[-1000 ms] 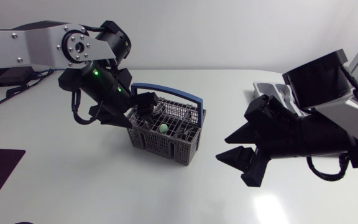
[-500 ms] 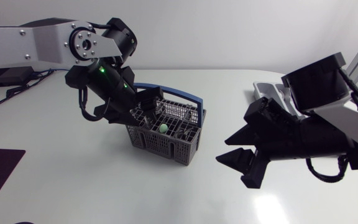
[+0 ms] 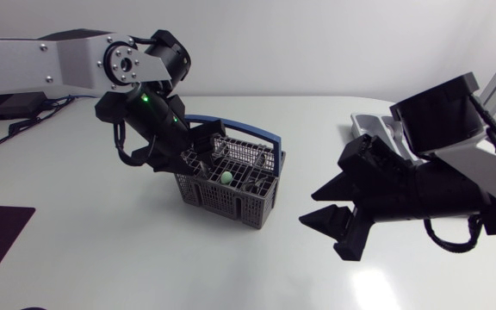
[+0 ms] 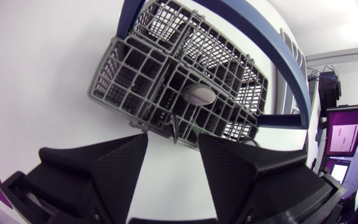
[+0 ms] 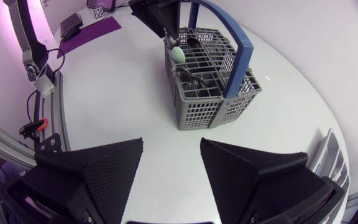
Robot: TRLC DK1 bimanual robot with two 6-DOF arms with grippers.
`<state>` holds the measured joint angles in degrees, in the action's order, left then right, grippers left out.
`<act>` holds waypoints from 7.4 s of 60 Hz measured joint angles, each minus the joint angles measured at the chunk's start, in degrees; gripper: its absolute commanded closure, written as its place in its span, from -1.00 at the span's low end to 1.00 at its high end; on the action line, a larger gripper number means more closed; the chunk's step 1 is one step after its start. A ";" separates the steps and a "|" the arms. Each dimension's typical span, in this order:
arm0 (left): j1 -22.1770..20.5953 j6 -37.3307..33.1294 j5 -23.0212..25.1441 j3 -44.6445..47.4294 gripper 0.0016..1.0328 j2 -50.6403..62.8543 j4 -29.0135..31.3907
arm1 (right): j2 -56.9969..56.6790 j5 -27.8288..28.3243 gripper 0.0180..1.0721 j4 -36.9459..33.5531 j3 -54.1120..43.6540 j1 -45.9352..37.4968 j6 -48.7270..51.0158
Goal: Unload the cutlery basket into the drawer organizer.
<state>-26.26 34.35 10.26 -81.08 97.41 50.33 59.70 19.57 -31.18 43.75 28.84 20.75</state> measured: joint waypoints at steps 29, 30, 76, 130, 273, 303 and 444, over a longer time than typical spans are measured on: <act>0.00 0.17 1.27 0.00 0.18 2.27 -0.04 | 0.96 -0.17 -0.30 2.10 -0.76 0.85 -0.22; 0.00 0.20 1.27 0.00 0.18 2.34 -0.04 | 0.96 -0.15 -0.30 2.19 -0.76 0.85 -0.22; 0.22 0.15 1.27 -1.60 0.56 3.54 -1.16 | 1.33 -0.17 -0.31 3.15 -1.66 1.25 -0.22; 1.07 -2.91 1.70 -0.35 0.92 2.99 -2.25 | 1.88 -1.44 -0.31 3.85 -1.77 2.62 -1.27; -22.45 -35.43 6.03 17.14 0.93 -26.67 -10.43 | -6.47 3.80 -0.82 1.29 -4.68 4.07 5.95; -24.87 -49.94 20.46 17.51 0.93 -23.52 -9.84 | -7.39 10.71 -0.70 1.22 -6.58 8.31 11.26; -9.16 -41.59 0.96 9.01 -0.45 -16.55 -5.77 | 8.28 11.08 0.89 -11.43 -1.99 -46.69 56.78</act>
<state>-35.42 -7.25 11.22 -72.07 80.86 44.56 67.99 30.65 -42.61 41.76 -17.85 77.54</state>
